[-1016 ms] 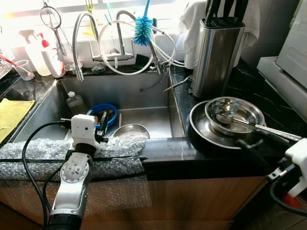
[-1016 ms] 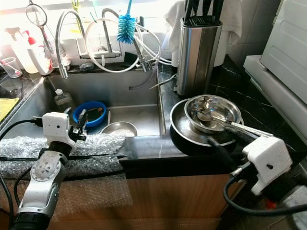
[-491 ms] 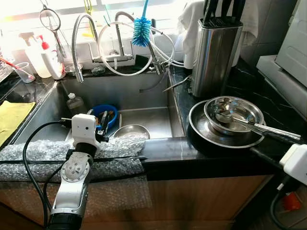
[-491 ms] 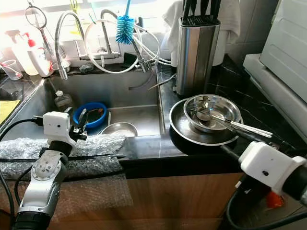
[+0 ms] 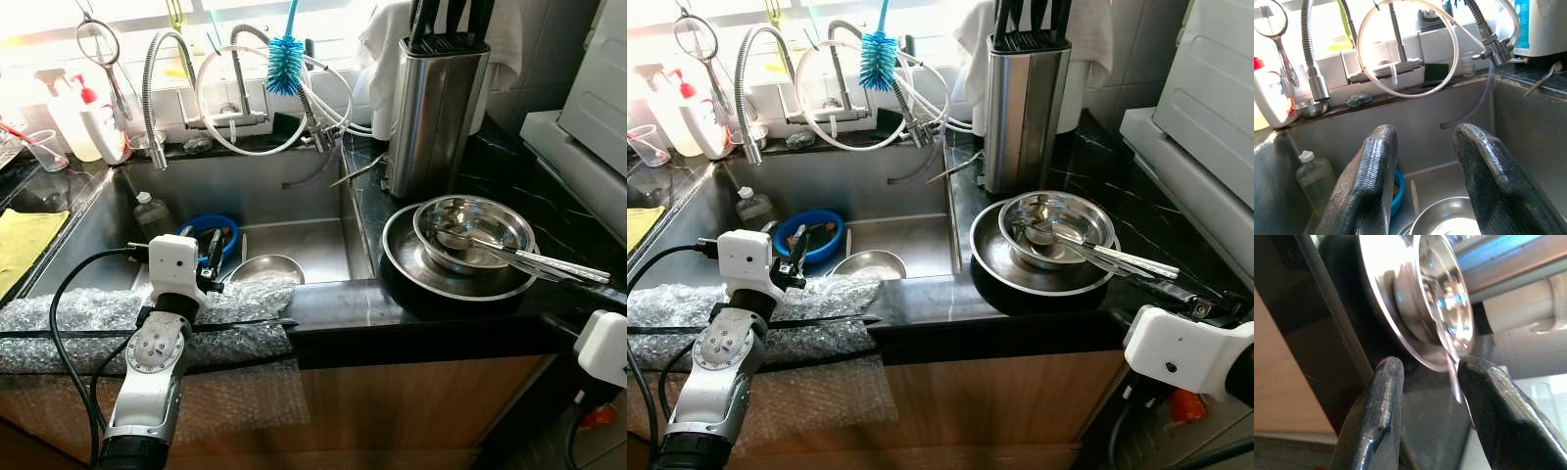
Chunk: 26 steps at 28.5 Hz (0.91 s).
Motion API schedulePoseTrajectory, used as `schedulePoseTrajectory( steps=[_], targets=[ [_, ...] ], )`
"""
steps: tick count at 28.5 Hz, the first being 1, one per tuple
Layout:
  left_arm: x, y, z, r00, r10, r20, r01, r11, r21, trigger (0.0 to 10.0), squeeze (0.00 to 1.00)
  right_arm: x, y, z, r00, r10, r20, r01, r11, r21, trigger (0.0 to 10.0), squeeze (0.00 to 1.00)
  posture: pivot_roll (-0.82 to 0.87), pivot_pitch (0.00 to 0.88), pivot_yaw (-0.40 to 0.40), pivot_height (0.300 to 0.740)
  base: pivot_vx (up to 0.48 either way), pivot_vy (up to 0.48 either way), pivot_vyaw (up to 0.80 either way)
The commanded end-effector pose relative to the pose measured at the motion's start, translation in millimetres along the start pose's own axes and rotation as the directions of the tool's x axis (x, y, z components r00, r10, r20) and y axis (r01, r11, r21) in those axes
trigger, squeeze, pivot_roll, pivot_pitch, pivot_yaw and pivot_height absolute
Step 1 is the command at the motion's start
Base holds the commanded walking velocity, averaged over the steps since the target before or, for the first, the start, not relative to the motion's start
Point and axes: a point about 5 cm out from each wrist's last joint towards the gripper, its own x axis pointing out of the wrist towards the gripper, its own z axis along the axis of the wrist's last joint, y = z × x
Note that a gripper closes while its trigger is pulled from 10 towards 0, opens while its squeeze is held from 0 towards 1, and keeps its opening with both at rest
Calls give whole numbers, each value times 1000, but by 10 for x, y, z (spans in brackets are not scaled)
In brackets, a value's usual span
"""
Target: Kitchen organization
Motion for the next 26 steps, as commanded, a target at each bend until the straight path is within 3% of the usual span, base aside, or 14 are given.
schedulePoseTrajectory(
  steps=[1, 18, 26],
  targets=[
    [25, -2, 9, 1000, -7, 3, 7, 1000, -5, 10000, 0, -20, -102, -16, 998, -52, -24, 51, 997, -57, 10000, 0, -231, 0, 114, 740, 0, 0, 0],
    [32, -3, 13, 1000, -8, 4, 8, 1000, -6, 10000, 0, 60, -149, -46, 992, -128, -15, 125, 983, -136, 10000, 0, -229, 0, 117, 740, 0, 0, 0],
    [17, -1, 11, 1000, 0, 4, 0, 1000, -6, 10000, 0, 114, -68, -112, 995, -100, -11, 97, 985, -143, 10000, 0, -216, 0, 108, 740, 0, 0, 0]
  ],
)
